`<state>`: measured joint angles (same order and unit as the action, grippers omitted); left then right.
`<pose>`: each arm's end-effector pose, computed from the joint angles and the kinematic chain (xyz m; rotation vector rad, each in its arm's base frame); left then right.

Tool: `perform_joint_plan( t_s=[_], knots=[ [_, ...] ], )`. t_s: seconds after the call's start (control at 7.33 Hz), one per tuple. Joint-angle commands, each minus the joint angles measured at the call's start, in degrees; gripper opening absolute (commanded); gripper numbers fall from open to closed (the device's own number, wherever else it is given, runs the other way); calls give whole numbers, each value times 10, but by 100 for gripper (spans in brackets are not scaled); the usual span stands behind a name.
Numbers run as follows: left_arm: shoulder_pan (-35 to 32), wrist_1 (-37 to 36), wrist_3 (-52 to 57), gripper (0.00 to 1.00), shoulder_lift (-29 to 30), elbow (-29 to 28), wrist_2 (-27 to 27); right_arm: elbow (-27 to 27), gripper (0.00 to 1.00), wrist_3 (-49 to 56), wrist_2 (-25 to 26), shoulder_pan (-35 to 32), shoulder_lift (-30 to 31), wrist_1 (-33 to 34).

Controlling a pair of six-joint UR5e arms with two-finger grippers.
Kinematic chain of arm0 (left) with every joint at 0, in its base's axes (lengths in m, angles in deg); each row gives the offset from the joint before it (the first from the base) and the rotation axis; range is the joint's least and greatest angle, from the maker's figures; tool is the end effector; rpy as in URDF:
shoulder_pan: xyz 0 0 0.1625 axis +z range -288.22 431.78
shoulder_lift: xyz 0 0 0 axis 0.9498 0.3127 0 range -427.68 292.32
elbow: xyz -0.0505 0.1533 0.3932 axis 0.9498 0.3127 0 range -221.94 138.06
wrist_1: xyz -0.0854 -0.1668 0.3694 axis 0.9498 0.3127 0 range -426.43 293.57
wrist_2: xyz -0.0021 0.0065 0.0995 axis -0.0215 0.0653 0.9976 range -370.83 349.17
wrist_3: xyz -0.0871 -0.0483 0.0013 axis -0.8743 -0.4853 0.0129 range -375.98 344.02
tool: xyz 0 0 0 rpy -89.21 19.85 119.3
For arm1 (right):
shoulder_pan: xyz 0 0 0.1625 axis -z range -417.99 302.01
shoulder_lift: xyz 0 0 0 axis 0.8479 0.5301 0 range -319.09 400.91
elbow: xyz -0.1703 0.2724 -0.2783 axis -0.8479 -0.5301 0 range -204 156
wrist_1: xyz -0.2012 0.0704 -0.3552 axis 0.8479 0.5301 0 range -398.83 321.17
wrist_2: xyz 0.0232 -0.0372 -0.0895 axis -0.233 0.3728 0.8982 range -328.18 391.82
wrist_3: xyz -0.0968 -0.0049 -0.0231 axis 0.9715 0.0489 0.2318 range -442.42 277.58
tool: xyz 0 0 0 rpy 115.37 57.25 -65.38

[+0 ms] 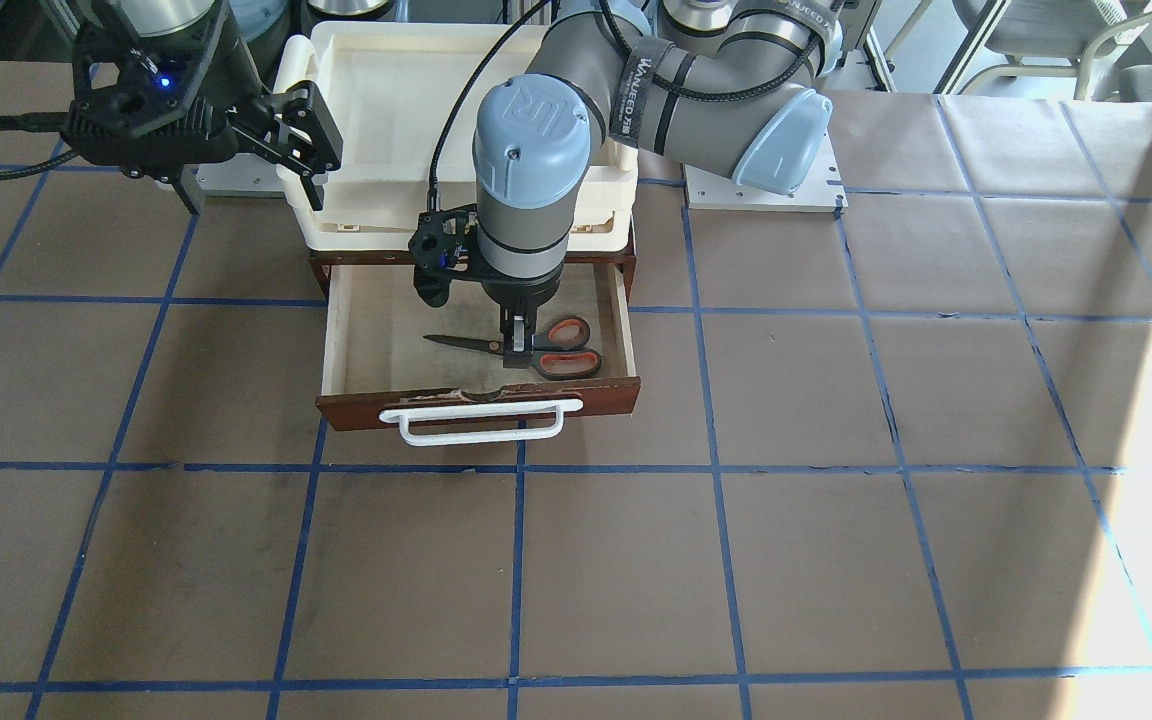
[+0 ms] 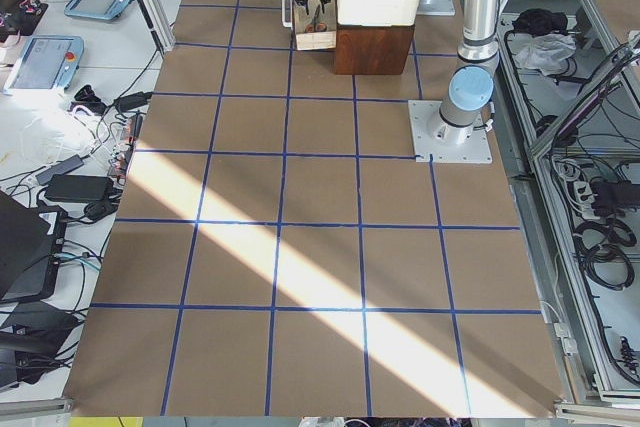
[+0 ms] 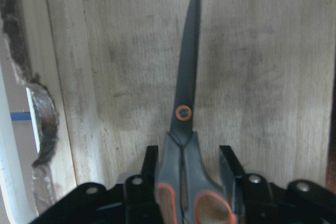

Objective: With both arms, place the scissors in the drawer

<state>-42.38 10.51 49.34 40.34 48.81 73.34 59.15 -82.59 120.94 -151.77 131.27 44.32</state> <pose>-0.3732 -0.4816 0.3319 -2.1133 -2.1436 -0.0869 0.1667 -0.4767 0.5378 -0.0987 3.1244 -0.0092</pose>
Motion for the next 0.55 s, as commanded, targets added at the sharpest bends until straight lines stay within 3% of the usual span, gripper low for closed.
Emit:
perform_joint_plan(
  t_s=[0.0, 0.41],
  knots=[
    [2, 2, -4, 81, -18, -6, -1, 0, 100, 1, 0, 0, 0, 2],
    [31, 7, -127, 80, -49, -34, -1, 0, 100, 1, -1, 0, -1, 8]
  ],
)
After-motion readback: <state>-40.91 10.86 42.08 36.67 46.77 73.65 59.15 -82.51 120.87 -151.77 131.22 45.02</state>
